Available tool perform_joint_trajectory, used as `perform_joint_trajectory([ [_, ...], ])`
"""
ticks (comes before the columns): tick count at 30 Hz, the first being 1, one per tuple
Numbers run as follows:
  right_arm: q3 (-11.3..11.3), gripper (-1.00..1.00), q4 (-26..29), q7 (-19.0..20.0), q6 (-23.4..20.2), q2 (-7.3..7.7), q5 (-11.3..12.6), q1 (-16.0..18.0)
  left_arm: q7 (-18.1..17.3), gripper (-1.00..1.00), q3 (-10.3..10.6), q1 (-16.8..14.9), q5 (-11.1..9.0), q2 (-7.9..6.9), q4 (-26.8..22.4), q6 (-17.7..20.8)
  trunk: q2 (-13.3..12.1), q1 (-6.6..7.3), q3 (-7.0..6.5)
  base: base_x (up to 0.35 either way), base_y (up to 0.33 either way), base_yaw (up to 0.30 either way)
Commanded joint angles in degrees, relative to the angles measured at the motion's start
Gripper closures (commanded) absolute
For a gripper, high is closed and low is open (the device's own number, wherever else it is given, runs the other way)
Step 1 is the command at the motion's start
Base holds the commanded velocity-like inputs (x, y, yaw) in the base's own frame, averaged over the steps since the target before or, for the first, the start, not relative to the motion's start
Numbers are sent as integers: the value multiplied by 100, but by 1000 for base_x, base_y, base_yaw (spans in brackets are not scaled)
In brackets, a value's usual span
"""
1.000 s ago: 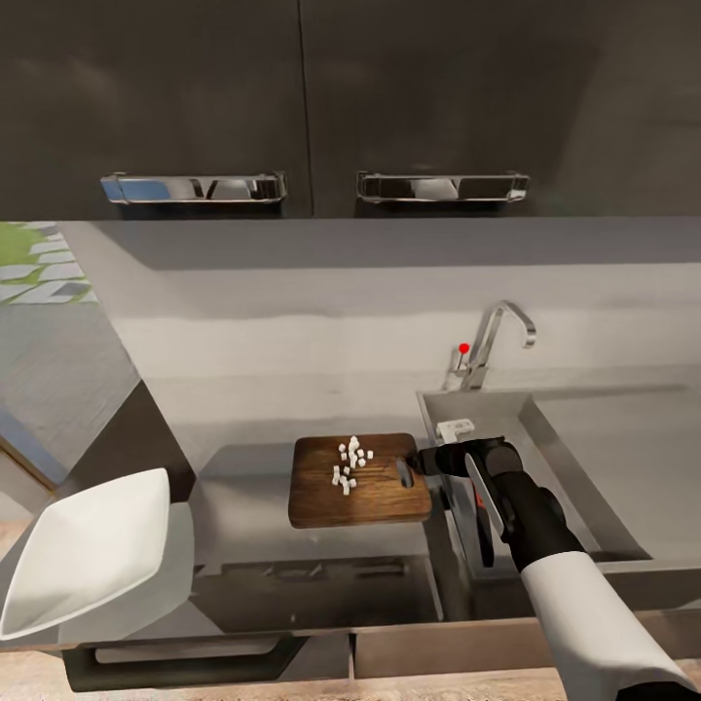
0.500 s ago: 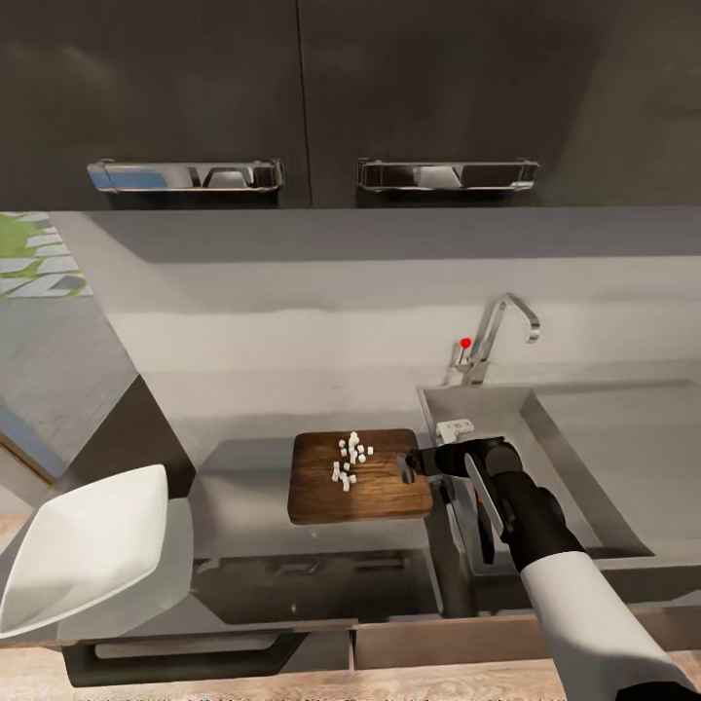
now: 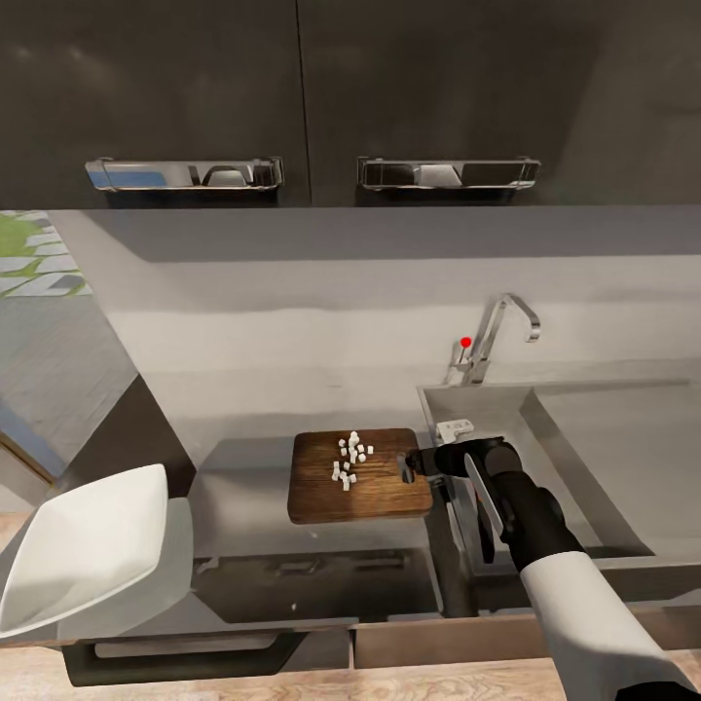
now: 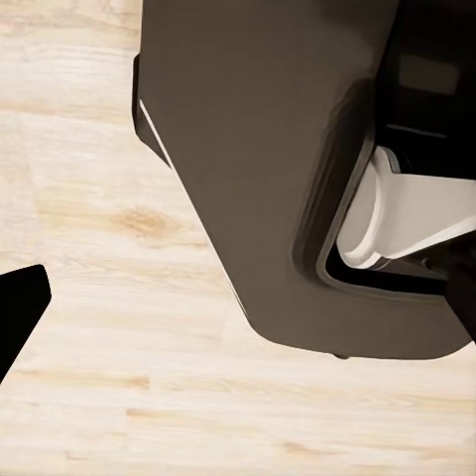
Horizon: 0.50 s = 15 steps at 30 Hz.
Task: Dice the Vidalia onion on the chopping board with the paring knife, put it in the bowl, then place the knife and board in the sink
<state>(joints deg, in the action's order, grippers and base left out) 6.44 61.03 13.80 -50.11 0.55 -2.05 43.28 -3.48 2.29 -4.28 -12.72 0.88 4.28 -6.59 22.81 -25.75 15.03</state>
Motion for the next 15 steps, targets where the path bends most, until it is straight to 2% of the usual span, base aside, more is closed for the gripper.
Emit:
perform_joint_trajectory([
  [1, 12, -100, 6, 21, -24, 3, -24, 5, -30, -100, 27, -9, -58, 1, 29, -44, 11, -3, 10, 0, 0, 0],
  [15, 14, -100, -292, 35, -15, -20, -24, 5, -30, -100, 26, -9, -56, 0, 29, -44, 11, -3, 10, 0, 0, 0],
])
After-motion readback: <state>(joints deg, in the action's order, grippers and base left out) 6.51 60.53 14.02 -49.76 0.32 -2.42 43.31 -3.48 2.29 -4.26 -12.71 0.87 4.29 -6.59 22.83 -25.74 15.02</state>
